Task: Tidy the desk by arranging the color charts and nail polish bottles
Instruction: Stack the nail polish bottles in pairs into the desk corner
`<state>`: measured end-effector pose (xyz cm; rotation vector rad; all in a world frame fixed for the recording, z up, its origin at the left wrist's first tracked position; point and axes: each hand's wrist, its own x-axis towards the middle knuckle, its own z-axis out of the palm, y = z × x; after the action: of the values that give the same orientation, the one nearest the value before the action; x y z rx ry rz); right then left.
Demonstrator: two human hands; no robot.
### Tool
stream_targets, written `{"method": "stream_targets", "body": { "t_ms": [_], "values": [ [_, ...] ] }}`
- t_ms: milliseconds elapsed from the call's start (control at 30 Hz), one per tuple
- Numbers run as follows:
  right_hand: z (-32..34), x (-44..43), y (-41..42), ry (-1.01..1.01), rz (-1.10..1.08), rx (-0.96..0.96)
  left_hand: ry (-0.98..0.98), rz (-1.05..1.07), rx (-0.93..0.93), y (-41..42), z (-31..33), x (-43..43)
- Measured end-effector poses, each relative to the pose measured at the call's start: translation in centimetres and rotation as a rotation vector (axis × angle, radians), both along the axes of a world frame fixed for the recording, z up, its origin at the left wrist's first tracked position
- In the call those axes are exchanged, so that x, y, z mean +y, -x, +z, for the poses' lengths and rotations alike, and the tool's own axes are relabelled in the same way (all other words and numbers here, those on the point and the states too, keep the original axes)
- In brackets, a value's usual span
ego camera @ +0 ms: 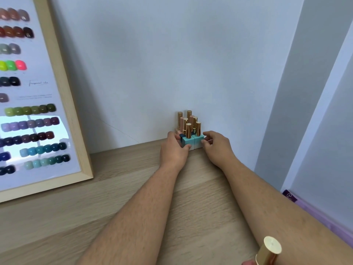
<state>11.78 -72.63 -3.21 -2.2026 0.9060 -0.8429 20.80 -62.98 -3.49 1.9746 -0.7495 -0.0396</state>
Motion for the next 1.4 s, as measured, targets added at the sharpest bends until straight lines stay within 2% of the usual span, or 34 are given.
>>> {"method": "stream_targets", "body": {
  "t_ms": [133, 300, 633, 867, 1033, 1200, 1400],
  "values": [
    [0.0, 1.3, 2.5, 0.008, -0.037, -0.110, 0.029, -0.016, 0.031, 0.8, 0.2, 1.5],
    [-0.1, 4.2, 8.1, -0.029, -0.037, -0.223, 0.050, -0.163, 0.089, 3.4, -0.2, 6.0],
    [0.1, 12.3, 20.8, -0.296, 0.061, -0.324, 0.041, -0.471, 0.102, 10.2, -0.5, 15.6],
    [-0.1, 16.8, 26.1, -0.359, 0.208, -0.207, 0.008, -0.640, 0.063, 13.5, -0.3, 18.6],
    [0.8, 18.7, 27.1, -0.283, 0.385, -0.054, -0.024, -0.720, 0.090, 15.5, 0.4, 18.8],
    [1.1, 19.0, 26.7, -0.288, 0.418, -0.024, -0.040, -0.727, 0.138, 16.4, 0.7, 18.5],
    [1.2, 19.0, 26.6, -0.263, 0.402, -0.011, -0.023, -0.698, 0.104, 17.0, 0.7, 18.0]
  ]
}}
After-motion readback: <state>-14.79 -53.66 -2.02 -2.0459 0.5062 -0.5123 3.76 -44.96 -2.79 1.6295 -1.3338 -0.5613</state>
